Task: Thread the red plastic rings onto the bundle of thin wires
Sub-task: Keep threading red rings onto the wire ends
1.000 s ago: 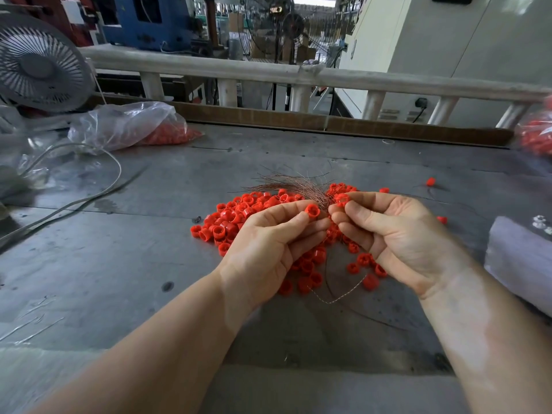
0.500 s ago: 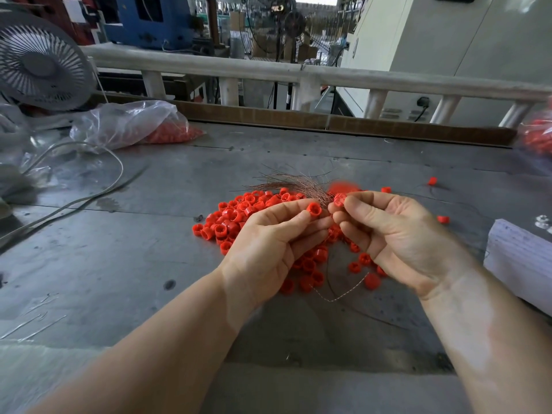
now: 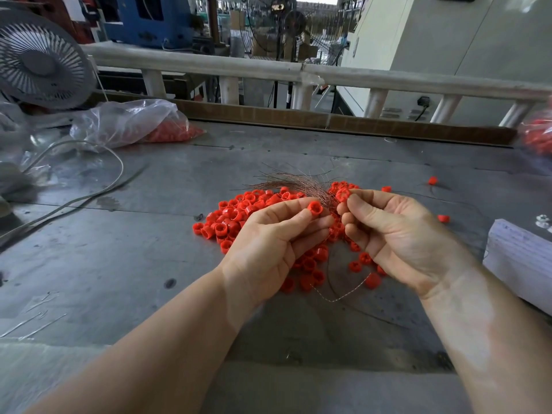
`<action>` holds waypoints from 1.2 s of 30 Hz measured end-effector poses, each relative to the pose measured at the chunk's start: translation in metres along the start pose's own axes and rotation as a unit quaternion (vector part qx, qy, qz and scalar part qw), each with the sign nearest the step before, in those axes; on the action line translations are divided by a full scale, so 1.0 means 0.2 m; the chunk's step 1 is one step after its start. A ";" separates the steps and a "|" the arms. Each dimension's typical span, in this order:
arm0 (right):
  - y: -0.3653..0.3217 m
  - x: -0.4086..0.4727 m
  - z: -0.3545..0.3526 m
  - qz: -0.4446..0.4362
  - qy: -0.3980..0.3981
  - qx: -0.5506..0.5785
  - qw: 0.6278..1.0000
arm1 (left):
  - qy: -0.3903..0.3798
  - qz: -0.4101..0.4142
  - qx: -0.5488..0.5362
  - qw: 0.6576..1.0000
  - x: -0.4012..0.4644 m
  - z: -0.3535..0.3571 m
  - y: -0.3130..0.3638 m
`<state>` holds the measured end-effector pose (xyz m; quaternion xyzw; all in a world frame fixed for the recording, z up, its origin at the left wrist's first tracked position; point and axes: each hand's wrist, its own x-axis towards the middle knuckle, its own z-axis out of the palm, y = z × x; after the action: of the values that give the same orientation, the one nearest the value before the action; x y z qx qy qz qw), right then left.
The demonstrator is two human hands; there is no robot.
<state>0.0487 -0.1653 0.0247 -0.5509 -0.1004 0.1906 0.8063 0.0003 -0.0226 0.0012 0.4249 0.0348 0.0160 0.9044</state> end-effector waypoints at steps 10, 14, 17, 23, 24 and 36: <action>0.02 0.00 0.00 -0.050 -0.010 -0.050 0.997 | -0.006 -0.002 -0.002 1.000 0.00 0.00 0.00; 0.04 0.01 0.00 -0.132 0.029 -0.180 0.974 | -0.013 -0.006 -0.001 1.000 0.00 0.00 0.00; 0.05 0.01 0.00 -0.206 0.067 -0.302 0.928 | -0.014 -0.006 0.001 1.000 0.00 0.00 0.00; 0.06 0.00 0.00 -0.263 0.057 -0.443 0.855 | -0.018 -0.004 0.002 1.000 0.00 -0.01 0.00; 0.06 0.00 0.00 -0.265 0.055 -0.447 0.853 | -0.018 -0.005 0.003 1.000 0.00 -0.01 0.00; 0.07 0.03 -0.02 -0.234 0.045 -0.370 0.898 | -0.019 0.000 0.013 1.000 0.00 -0.01 0.00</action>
<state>0.0523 -0.1616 0.0097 -0.7782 -0.2532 -0.0789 0.5692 -0.0004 -0.0220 0.0004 0.4368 0.0177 0.0069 0.8994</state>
